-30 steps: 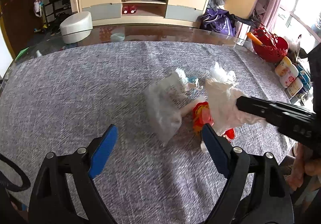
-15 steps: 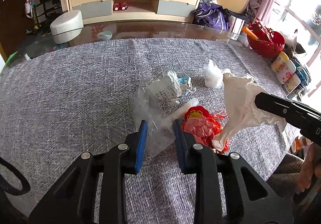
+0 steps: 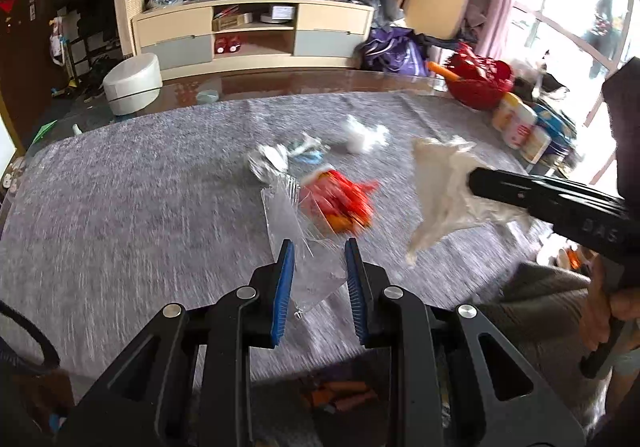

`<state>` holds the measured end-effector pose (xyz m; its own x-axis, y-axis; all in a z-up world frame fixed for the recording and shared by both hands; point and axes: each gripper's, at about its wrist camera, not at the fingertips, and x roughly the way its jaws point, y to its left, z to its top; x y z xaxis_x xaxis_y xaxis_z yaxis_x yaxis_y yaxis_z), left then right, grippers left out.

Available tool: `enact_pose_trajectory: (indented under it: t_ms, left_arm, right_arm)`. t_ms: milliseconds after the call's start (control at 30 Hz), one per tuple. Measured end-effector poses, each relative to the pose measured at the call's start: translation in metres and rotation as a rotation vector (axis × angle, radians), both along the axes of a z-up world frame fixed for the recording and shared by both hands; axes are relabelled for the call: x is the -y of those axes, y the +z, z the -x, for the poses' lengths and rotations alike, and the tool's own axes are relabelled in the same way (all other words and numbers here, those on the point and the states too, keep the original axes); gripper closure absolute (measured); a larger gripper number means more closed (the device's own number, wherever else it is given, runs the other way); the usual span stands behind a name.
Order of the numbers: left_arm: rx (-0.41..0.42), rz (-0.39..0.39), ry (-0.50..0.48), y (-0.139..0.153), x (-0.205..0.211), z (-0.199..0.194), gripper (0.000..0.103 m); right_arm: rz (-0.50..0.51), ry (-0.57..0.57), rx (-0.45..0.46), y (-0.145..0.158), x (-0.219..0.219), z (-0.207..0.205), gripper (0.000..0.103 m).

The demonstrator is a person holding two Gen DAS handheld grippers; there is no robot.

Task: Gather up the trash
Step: 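Lower both grippers into the bin and release the tissue and plastic bag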

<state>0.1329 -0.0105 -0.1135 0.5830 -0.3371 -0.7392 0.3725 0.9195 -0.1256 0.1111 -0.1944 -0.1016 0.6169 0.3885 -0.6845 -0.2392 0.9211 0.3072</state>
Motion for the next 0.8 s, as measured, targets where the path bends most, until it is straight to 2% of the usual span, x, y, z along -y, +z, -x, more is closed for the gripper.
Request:
enact_pose_trajectory:
  t_ms: [267, 500, 800]
  left_arm:
    - [-0.017, 0.019, -0.028, -0.013, 0.005, 0.058, 0.079]
    - [-0.097, 0.016, -0.025, -0.050, 0.010, 0.090, 0.079]
    - [-0.202, -0.023, 0.001, -0.108, 0.014, 0.109, 0.079]
  right_arm:
    - [0.033, 0.020, -0.047, -0.023, -0.008, 0.051, 0.098]
    - [0.045, 0.005, -0.136, -0.064, -0.004, 0.078, 0.098]
    - [0.142, -0.015, -0.261, -0.130, -0.018, 0.094, 0.098]
